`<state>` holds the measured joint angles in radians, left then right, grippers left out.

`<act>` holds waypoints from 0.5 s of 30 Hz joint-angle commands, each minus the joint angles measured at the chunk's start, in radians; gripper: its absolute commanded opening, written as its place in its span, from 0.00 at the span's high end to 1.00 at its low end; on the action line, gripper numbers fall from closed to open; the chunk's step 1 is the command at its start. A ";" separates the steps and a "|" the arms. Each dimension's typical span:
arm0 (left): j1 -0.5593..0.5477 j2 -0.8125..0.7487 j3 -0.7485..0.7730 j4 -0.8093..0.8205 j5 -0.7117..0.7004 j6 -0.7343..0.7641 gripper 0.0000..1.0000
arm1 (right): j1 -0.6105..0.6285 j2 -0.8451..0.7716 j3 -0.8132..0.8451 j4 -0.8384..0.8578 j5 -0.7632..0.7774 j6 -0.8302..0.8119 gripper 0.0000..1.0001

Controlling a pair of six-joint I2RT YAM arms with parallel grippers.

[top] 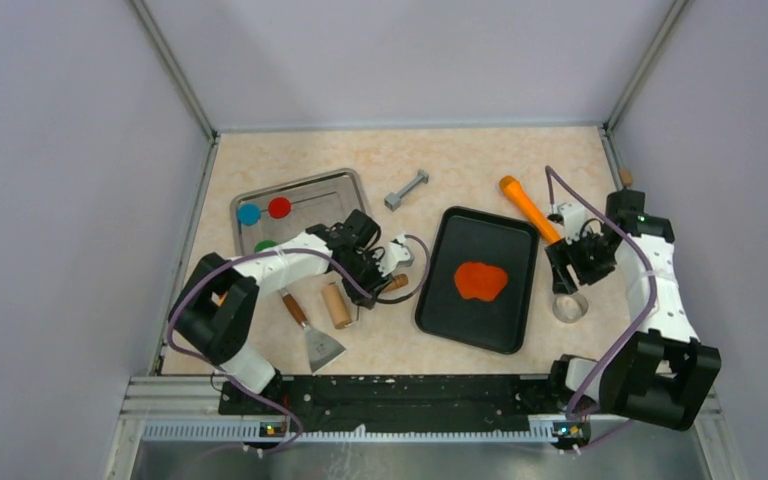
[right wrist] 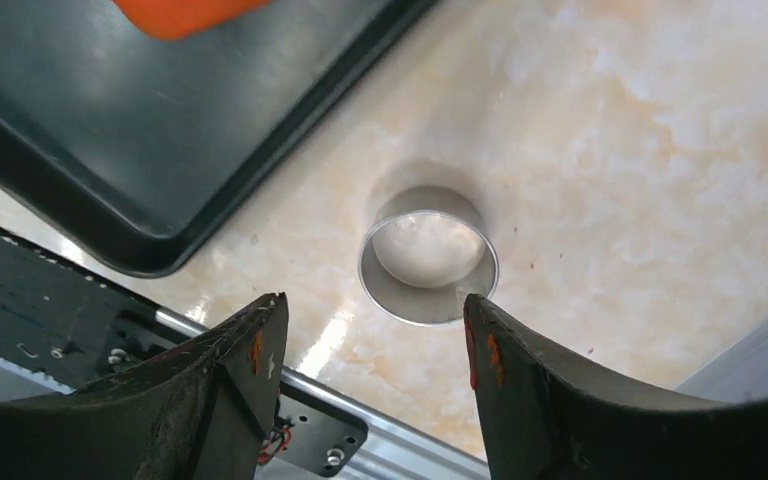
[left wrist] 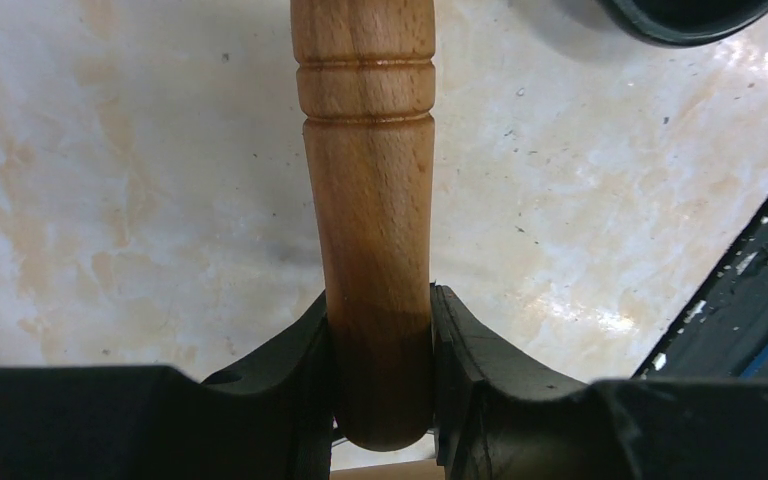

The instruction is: Roll out the dumpling wrappers from the dough

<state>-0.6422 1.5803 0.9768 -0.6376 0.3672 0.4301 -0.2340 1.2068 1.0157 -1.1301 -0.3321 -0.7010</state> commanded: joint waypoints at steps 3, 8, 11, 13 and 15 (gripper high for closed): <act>0.001 0.039 -0.005 0.041 0.006 0.037 0.63 | -0.114 0.039 -0.054 0.056 0.051 -0.109 0.38; 0.001 0.037 0.004 0.047 0.005 0.025 0.54 | -0.175 0.084 -0.052 0.047 0.028 -0.172 0.44; 0.001 0.024 0.015 0.024 0.029 0.021 0.47 | -0.188 0.088 -0.066 0.060 0.032 -0.202 0.47; 0.001 0.005 0.019 0.024 0.029 0.010 0.46 | -0.191 0.091 -0.084 0.077 0.036 -0.211 0.49; 0.001 -0.017 0.036 0.017 0.016 -0.005 0.45 | -0.192 0.107 -0.094 0.092 0.039 -0.220 0.52</act>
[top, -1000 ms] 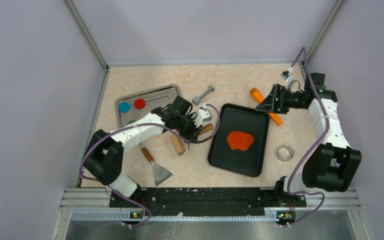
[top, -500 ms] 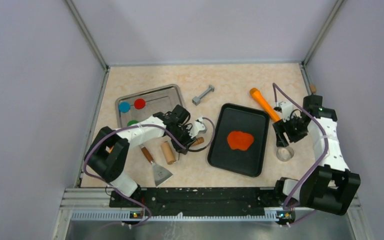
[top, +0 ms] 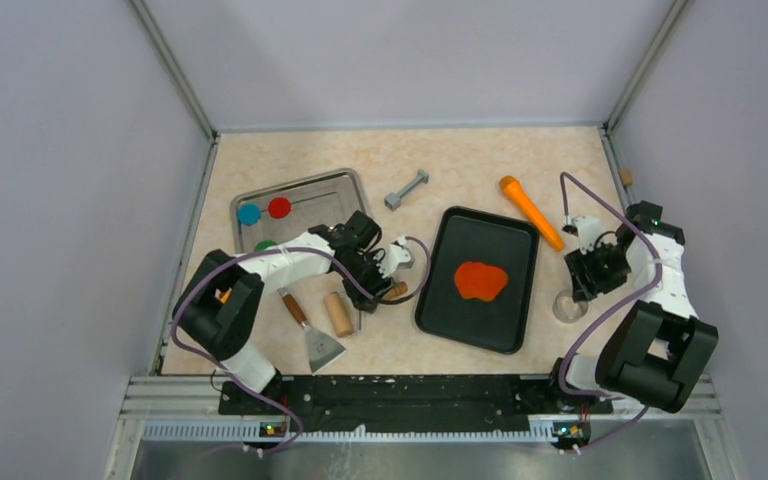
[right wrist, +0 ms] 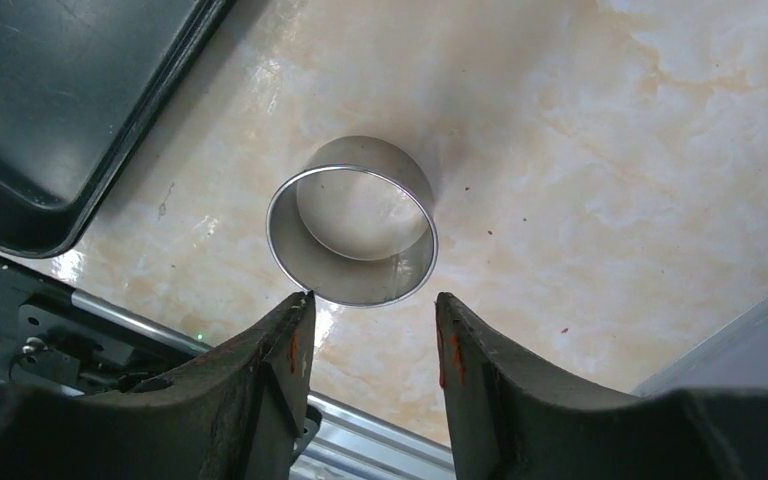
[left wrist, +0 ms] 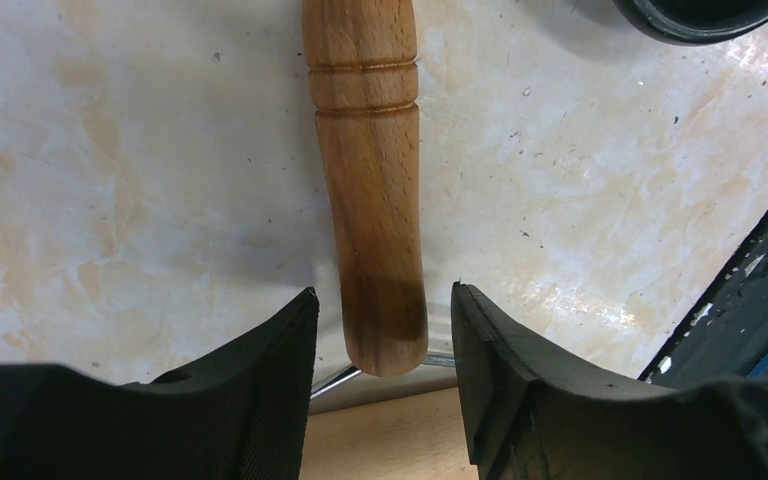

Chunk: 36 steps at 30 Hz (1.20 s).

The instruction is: Roll out the dumpling wrappers from the dough

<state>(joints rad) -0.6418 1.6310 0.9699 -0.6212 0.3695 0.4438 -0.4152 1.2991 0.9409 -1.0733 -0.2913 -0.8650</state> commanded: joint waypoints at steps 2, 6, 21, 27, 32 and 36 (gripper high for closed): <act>0.000 -0.099 0.065 -0.007 0.004 -0.031 0.45 | -0.015 0.037 -0.026 0.045 -0.003 -0.072 0.55; 0.004 -0.168 0.107 -0.020 0.033 -0.108 0.42 | -0.020 0.048 -0.049 0.086 -0.005 -0.099 0.59; 0.002 -0.171 0.208 -0.068 0.207 -0.220 0.42 | -0.020 0.086 -0.070 0.194 0.001 -0.091 0.68; 0.004 -0.165 0.210 -0.072 0.201 -0.207 0.42 | -0.019 0.102 -0.007 0.132 -0.018 -0.093 0.70; 0.007 -0.158 0.205 -0.065 0.209 -0.208 0.42 | -0.019 0.070 0.015 0.076 -0.014 -0.117 0.71; 0.006 -0.153 0.204 -0.062 0.217 -0.209 0.42 | -0.020 0.058 0.009 0.071 -0.002 -0.126 0.70</act>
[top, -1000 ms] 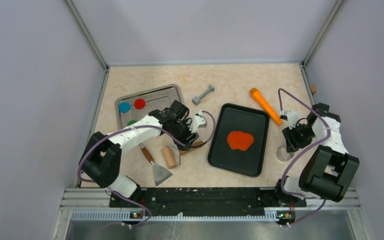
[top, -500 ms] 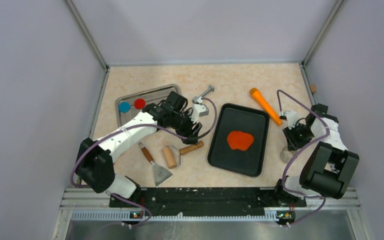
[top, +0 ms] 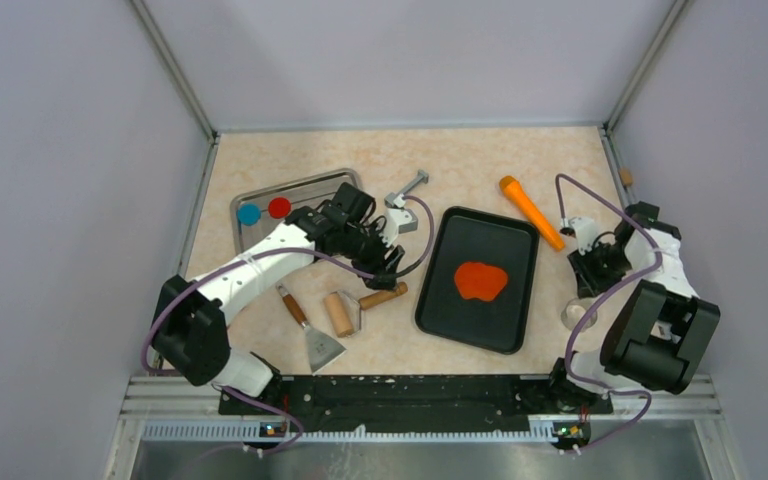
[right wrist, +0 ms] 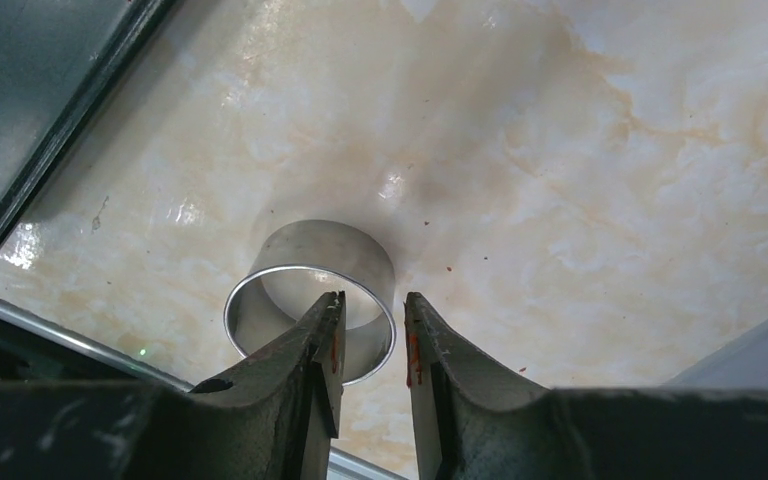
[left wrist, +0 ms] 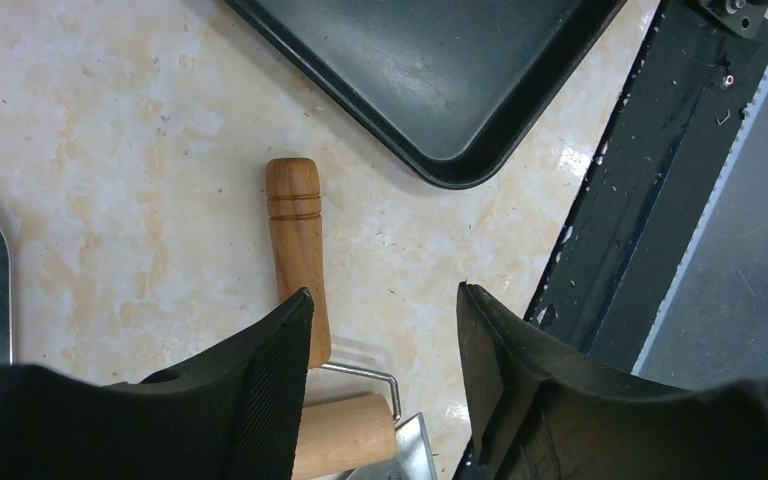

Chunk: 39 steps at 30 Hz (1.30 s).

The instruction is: Roll out the dumpling wrappers from the dough

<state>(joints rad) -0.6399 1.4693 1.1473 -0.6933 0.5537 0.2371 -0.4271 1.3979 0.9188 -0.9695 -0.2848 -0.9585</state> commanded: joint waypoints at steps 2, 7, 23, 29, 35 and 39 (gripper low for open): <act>0.004 0.011 0.027 0.009 0.034 -0.002 0.42 | -0.007 -0.042 0.018 -0.014 0.009 -0.035 0.66; 0.005 0.009 0.018 0.011 0.035 0.000 0.42 | -0.009 -0.005 -0.031 0.075 0.068 -0.043 0.56; 0.017 0.004 0.001 0.024 0.037 0.004 0.42 | -0.010 0.003 -0.065 0.003 0.009 -0.080 0.78; 0.016 0.011 0.005 0.032 0.040 -0.003 0.42 | -0.011 -0.021 -0.072 -0.023 -0.016 -0.065 0.93; 0.016 -0.009 0.026 0.043 -0.014 -0.045 0.43 | 0.022 -0.076 0.085 -0.097 -0.111 0.072 1.00; 0.017 -0.014 0.065 0.093 -0.049 -0.110 0.43 | 0.190 -0.115 0.180 -0.064 -0.109 0.267 1.00</act>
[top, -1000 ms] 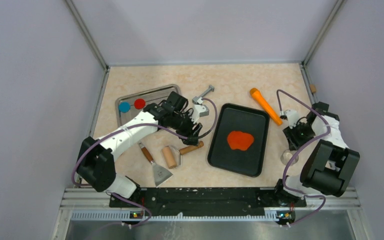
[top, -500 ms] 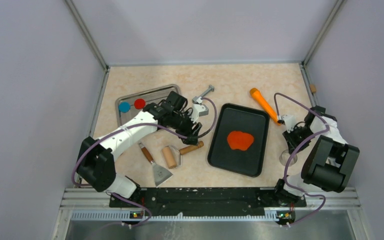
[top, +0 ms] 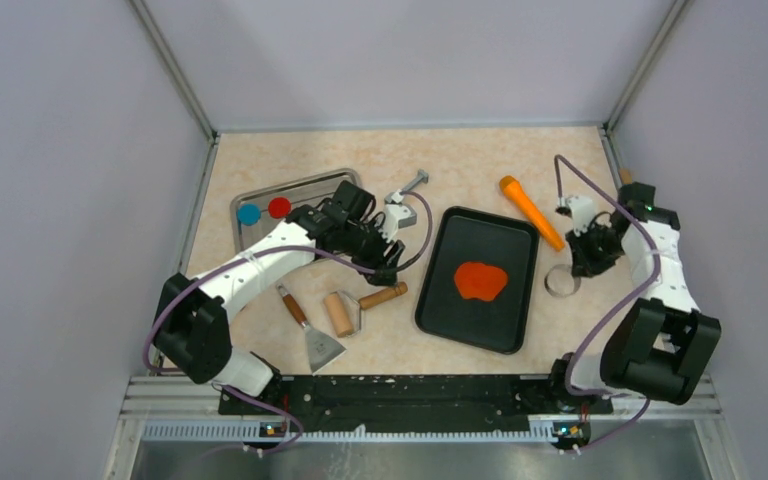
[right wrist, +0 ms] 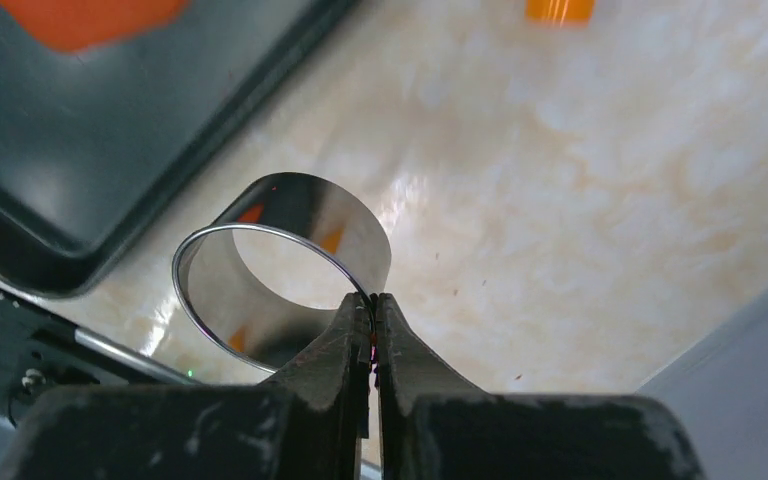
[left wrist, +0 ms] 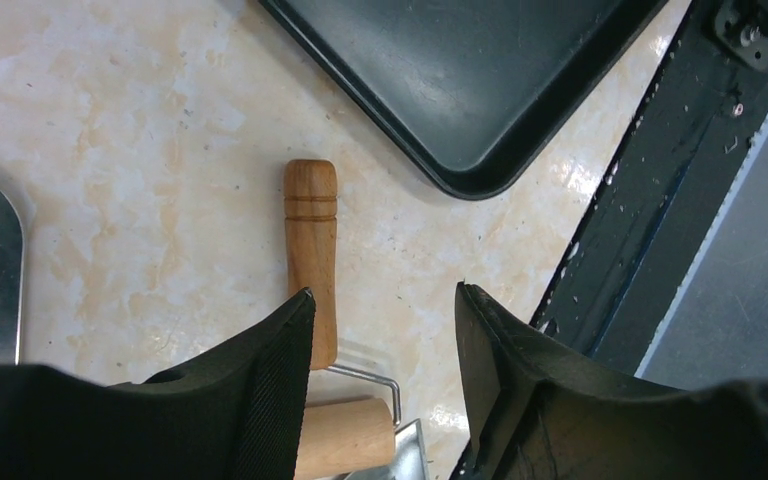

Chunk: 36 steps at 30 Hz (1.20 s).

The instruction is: Roll out the dumpling wrappers from the dough

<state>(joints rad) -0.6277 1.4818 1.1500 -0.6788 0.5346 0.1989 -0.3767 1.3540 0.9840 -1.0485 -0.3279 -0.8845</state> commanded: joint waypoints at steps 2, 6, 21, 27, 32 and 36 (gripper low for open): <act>0.004 -0.021 0.093 0.124 -0.026 -0.124 0.43 | 0.234 -0.085 0.125 0.075 -0.043 0.321 1.00; 0.004 0.020 0.162 0.238 -0.003 -0.262 0.43 | 0.381 -0.072 0.116 0.210 -0.039 0.578 1.00; -0.002 0.323 0.283 0.502 0.150 -0.678 0.42 | 0.570 0.083 0.099 0.413 0.008 1.010 1.00; -0.020 0.411 0.295 0.562 0.154 -0.730 0.45 | 0.618 0.134 0.082 0.421 0.026 1.024 1.00; -0.038 0.497 0.318 0.561 0.148 -0.733 0.51 | 0.623 0.175 0.085 0.403 0.018 1.021 1.00; -0.048 0.545 0.339 0.585 0.182 -0.745 0.57 | 0.632 0.177 0.079 0.402 0.027 1.017 1.00</act>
<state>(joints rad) -0.6643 1.9961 1.4403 -0.1604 0.6731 -0.5243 0.2344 1.5352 1.0645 -0.6582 -0.3103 0.1181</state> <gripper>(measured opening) 0.444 0.015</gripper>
